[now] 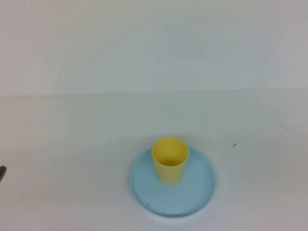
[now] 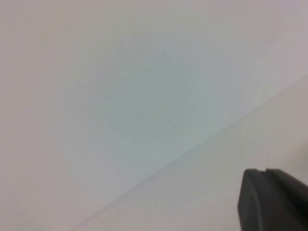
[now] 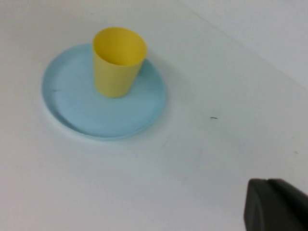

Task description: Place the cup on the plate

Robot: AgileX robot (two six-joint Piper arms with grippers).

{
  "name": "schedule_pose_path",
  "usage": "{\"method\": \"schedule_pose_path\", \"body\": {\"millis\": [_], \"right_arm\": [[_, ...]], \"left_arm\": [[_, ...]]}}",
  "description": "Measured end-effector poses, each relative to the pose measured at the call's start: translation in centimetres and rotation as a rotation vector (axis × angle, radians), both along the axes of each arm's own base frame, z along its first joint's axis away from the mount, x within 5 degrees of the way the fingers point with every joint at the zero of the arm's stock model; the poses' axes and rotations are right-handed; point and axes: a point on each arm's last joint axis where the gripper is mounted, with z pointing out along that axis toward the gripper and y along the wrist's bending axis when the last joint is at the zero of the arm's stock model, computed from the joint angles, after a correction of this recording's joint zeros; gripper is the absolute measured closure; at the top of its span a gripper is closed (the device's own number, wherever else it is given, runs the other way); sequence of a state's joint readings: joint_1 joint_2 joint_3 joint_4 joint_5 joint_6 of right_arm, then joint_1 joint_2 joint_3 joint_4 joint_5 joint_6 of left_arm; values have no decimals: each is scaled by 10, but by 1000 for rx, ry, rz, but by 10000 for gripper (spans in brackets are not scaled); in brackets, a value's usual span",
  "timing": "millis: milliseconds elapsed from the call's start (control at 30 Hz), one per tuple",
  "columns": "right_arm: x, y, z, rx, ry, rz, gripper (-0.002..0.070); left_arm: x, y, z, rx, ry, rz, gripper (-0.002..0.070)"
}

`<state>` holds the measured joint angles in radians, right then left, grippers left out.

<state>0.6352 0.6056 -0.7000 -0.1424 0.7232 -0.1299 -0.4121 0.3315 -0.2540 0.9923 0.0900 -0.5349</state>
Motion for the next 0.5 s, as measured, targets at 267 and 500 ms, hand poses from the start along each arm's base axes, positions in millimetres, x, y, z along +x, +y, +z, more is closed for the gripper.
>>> {"method": "schedule_pose_path", "body": {"millis": [267,500], "right_arm": [[-39,-38,-34,146,-91,-131,675],[-44,-41,-65,274,-24,-208,675]], "left_arm": [[0,0,-8,9,20,0,674],[0,0,-8,11,19,0,674]]}}
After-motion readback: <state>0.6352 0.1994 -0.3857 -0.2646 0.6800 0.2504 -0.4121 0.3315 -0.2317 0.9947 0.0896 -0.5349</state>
